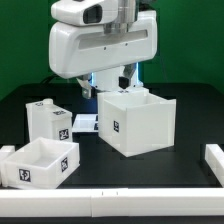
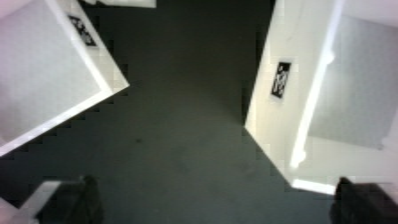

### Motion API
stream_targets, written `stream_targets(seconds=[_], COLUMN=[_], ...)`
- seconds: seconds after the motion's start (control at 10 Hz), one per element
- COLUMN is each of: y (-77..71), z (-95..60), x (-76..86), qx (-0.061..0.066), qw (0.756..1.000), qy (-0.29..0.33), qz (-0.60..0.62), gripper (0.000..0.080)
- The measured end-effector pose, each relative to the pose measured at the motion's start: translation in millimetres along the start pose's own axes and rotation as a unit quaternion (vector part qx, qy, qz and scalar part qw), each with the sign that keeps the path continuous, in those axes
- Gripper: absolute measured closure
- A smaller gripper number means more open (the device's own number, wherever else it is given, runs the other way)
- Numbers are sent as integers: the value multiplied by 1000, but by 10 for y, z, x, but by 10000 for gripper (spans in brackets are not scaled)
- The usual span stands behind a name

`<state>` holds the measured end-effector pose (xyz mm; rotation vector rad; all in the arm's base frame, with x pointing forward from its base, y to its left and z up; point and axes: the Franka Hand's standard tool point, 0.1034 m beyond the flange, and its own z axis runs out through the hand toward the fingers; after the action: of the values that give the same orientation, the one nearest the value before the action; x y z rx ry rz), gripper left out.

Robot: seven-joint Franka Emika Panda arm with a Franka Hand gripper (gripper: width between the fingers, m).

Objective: Assemble drawer

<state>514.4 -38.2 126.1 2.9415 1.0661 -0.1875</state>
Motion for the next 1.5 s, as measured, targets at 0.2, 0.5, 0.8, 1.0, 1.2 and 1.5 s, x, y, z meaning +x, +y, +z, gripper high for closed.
stream_targets(seconds=[0.2,0.5,0.8,1.0,1.2,1.5], y=[-11,-359,-321,-337,-335,-123], z=[15,241,247,297,383,385], x=[-10,-187,-186,-273,-494,-690], qx=[1,-4,-6,-8,-16,-51], qw=[1000,999,999,996,992,986], qy=[-1,27,35,74,112,153], qz=[0,35,28,39,49,45], gripper=[151,151,151,151,151,151])
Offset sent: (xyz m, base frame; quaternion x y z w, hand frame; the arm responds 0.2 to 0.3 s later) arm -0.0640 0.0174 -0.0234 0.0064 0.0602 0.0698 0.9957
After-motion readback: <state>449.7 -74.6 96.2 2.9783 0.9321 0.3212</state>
